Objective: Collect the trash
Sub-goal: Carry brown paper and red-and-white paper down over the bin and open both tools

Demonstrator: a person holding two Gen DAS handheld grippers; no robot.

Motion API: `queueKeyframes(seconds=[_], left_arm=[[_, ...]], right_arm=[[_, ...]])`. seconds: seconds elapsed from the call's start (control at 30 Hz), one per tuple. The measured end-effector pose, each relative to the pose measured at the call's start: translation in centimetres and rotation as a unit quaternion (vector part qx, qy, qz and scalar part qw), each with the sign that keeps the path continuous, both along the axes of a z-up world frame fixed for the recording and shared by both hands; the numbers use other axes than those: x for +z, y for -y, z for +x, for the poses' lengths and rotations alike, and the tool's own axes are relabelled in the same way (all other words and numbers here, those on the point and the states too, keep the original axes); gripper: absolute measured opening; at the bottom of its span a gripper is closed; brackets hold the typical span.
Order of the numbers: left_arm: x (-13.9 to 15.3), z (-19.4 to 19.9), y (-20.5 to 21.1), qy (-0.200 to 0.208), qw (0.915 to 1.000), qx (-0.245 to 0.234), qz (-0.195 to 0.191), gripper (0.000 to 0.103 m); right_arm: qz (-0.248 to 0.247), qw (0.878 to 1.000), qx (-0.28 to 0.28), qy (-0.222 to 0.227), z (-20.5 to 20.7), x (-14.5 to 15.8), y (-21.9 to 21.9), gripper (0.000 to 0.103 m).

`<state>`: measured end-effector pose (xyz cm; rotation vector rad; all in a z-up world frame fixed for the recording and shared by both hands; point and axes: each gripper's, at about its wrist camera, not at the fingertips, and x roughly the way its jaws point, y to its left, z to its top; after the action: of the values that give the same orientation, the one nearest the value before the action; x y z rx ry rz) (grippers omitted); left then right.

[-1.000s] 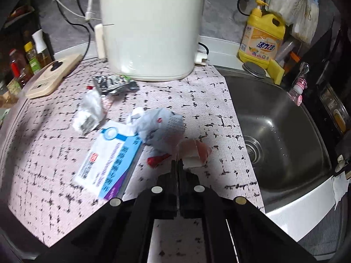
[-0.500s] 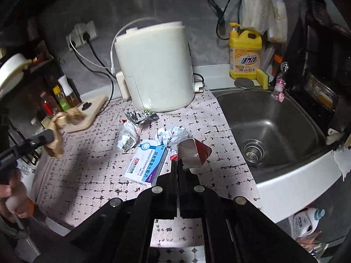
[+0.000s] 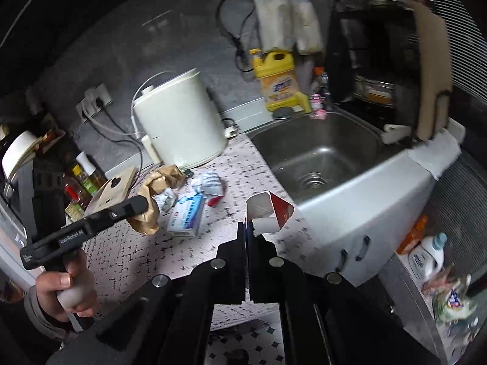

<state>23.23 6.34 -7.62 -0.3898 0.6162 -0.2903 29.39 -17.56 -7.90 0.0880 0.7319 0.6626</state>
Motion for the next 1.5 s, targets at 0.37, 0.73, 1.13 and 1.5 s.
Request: queueKeyframes(seconds=[0.37, 0.73, 1.13, 1.5], left_arm=[[-4.1, 0.7, 10.3, -0.051, 0.9914, -0.121, 0.003, 0.004], [-10.2, 0.1, 19.6, -0.119, 0.9732, -0.197, 0.0, 0.004], [-14.8, -1.5, 25.7, -0.182, 0.9555, -0.232, 0.005, 0.004], [-19.4, -2.9, 31.8, -0.259, 0.9192, -0.296, 0.02, 0.006]], right_arm=[[-0.01, 0.99, -0.126, -0.058, -5.7, -5.6, 11.4, 0.002], [-0.003, 0.965, -0.204, -0.163, -10.4, -14.2, 18.8, 0.006], [0.017, 0.937, -0.253, -0.239, -12.6, -19.0, 24.6, 0.062], [0.024, 0.921, -0.309, -0.238, -14.9, -18.6, 31.0, 0.063]])
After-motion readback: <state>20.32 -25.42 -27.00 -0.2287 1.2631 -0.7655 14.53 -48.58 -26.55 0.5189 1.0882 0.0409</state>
